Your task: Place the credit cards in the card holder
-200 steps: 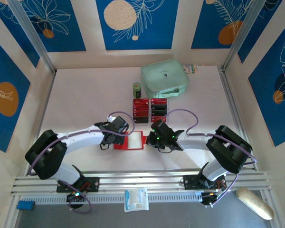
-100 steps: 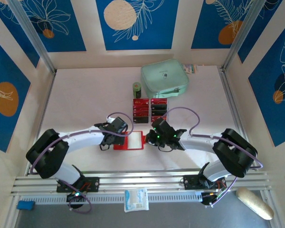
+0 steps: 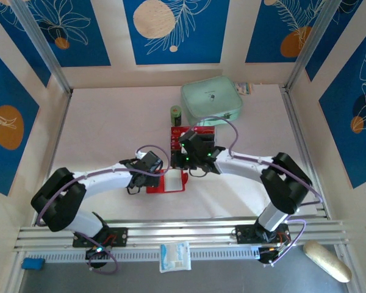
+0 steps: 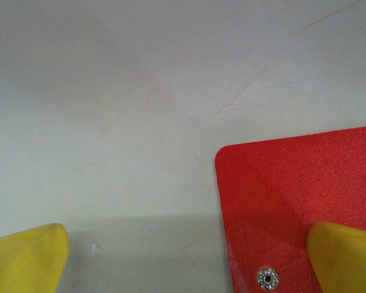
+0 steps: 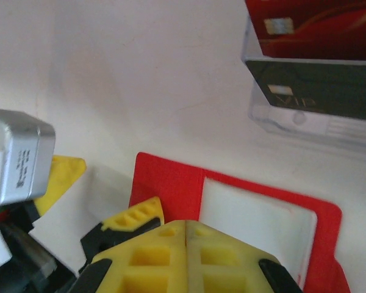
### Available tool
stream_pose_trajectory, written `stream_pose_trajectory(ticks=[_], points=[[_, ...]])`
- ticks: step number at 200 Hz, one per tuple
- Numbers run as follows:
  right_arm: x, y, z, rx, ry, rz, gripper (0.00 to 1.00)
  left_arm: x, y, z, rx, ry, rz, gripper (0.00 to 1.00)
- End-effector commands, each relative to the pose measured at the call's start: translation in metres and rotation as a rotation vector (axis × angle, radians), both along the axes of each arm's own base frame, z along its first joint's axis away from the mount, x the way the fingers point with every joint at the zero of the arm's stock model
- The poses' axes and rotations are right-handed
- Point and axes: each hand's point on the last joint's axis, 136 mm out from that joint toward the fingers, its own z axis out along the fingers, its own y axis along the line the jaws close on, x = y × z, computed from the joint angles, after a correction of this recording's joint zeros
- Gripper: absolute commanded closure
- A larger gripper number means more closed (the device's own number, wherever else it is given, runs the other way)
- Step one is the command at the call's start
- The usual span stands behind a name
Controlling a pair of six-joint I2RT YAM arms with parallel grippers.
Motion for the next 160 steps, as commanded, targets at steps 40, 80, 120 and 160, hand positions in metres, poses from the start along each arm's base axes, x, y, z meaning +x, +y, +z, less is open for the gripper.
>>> stream_pose_trajectory(ticks=[40,80,120,160], points=[[0.015,0.011,-0.023,-0.093,-0.003,0.086,0.99,-0.006,0.005,-0.002,0.0,0.022,0.008,0.0],[0.034,0.017,-0.029,-0.113,-0.014,0.055,0.99,-0.006,0.006,-0.002,0.002,0.021,0.009,0.0],[0.055,0.01,-0.036,-0.155,-0.031,-0.034,1.0,-0.005,0.005,-0.002,0.0,0.021,0.009,0.0],[0.07,-0.008,-0.039,-0.174,-0.042,-0.161,1.0,-0.005,0.004,-0.002,-0.003,0.023,0.008,0.0]])
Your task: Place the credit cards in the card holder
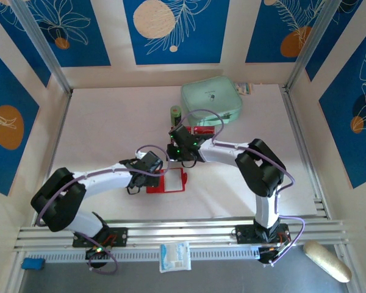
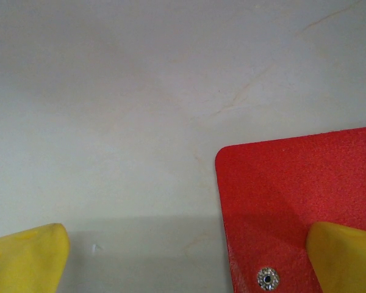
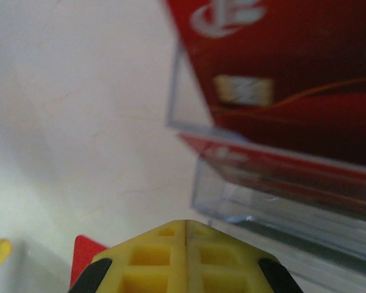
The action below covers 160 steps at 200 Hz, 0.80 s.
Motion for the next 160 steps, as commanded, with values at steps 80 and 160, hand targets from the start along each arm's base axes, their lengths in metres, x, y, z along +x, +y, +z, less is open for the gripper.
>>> stream_pose_trajectory(ticks=[80,160], points=[[0.039,-0.054,-0.004,-0.083,-0.044,-0.235,1.0,-0.005,0.003,0.0,-0.008,0.02,0.008,0.0],[0.042,-0.059,0.007,0.001,-0.036,-0.197,1.0,-0.005,0.002,0.001,-0.019,0.02,0.01,0.0]])
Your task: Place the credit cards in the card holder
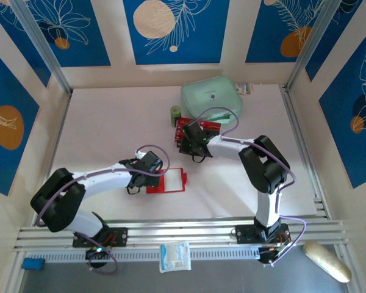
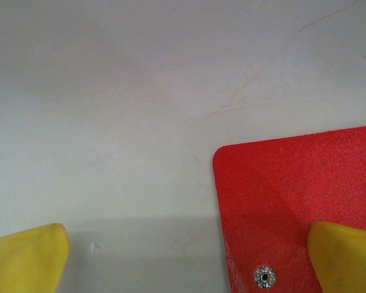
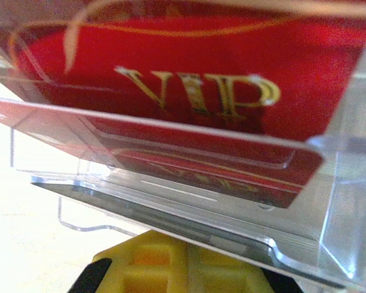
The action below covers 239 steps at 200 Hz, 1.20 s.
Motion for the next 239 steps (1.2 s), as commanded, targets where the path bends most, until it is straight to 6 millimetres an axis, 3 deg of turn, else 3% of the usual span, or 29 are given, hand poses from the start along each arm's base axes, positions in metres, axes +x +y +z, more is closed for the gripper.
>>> stream_pose_trajectory(ticks=[1,32,59,117,181,239], points=[[0.001,0.011,0.026,0.081,-0.033,0.051,1.0,-0.004,0.003,0.0,-0.011,0.02,0.012,0.0],[-0.009,0.036,0.052,0.132,-0.073,0.154,1.0,-0.004,0.002,0.001,-0.013,0.017,0.011,0.0],[-0.013,0.052,0.062,0.133,-0.092,0.205,1.0,-0.004,0.002,0.0,-0.017,0.017,0.012,0.0],[0.011,0.077,0.049,0.021,-0.083,0.234,1.0,-0.004,0.001,-0.001,-0.019,0.021,0.014,0.0],[0.039,0.08,0.016,-0.142,-0.038,0.19,1.0,-0.005,0.0,-0.005,-0.029,0.031,0.02,0.0],[0.049,0.044,0.011,-0.241,-0.031,0.034,1.0,-0.006,-0.001,-0.006,-0.033,0.035,0.022,0.0]])
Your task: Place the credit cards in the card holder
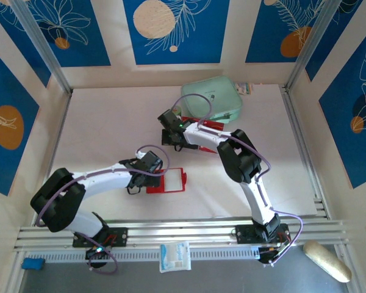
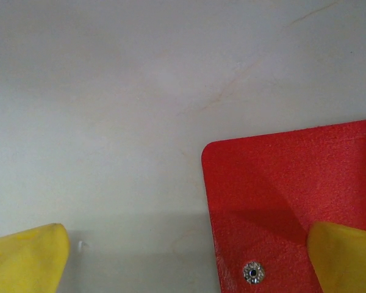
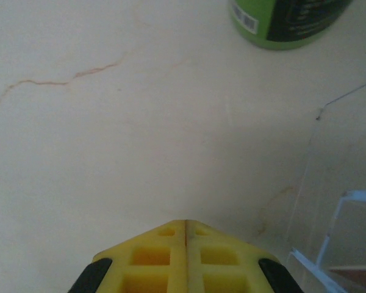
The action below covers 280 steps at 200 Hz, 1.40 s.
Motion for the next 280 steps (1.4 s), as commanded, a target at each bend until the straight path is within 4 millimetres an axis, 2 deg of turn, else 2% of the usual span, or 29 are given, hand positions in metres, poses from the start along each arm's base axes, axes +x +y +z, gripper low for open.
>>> stream_pose_trajectory(ticks=[1,41,58,82,109,130,141,149,171,191,216,245,270,280], points=[[0.005,-0.025,0.006,-0.066,-0.013,-0.096,1.0,-0.005,0.003,-0.005,-0.009,0.021,0.021,0.0],[0.008,-0.056,0.007,-0.067,-0.01,-0.156,1.0,-0.005,0.003,-0.004,-0.012,0.021,0.021,0.0],[0.008,-0.055,0.011,-0.018,-0.006,-0.118,1.0,-0.004,0.002,-0.004,-0.015,0.019,0.02,0.0],[0.002,-0.041,0.037,0.084,-0.033,-0.01,1.0,-0.004,0.001,-0.002,-0.019,0.019,0.018,0.0],[-0.025,-0.025,0.073,0.197,-0.045,0.102,1.0,-0.002,-0.001,0.003,-0.027,0.01,0.013,0.0],[-0.055,-0.024,0.088,0.21,-0.041,0.16,1.0,-0.001,-0.002,0.008,-0.033,0.003,0.01,0.0],[-0.07,-0.028,0.089,0.205,-0.027,0.172,0.95,-0.001,-0.002,0.01,-0.037,0.003,0.008,0.0],[-0.083,-0.032,0.091,0.208,-0.018,0.174,0.85,-0.001,-0.003,0.012,-0.043,-0.002,0.007,0.0],[-0.112,-0.046,0.086,0.194,0.011,0.168,0.57,-0.001,-0.003,0.014,-0.048,-0.004,0.013,0.0],[-0.134,-0.06,0.072,0.157,0.044,0.146,0.46,-0.002,-0.003,0.015,-0.048,-0.003,0.015,0.0],[-0.154,-0.065,0.049,0.16,0.1,0.135,0.44,-0.002,-0.001,0.017,-0.038,-0.006,0.016,0.0],[-0.168,-0.064,0.027,0.17,0.154,0.13,0.45,-0.001,-0.001,0.021,-0.036,-0.012,0.016,0.0],[-0.172,-0.065,0.012,0.16,0.177,0.124,0.51,0.001,-0.004,0.025,-0.042,-0.01,0.014,0.0],[-0.172,-0.067,0.007,0.151,0.185,0.122,0.57,0.002,-0.005,0.027,-0.048,-0.012,0.013,0.0]])
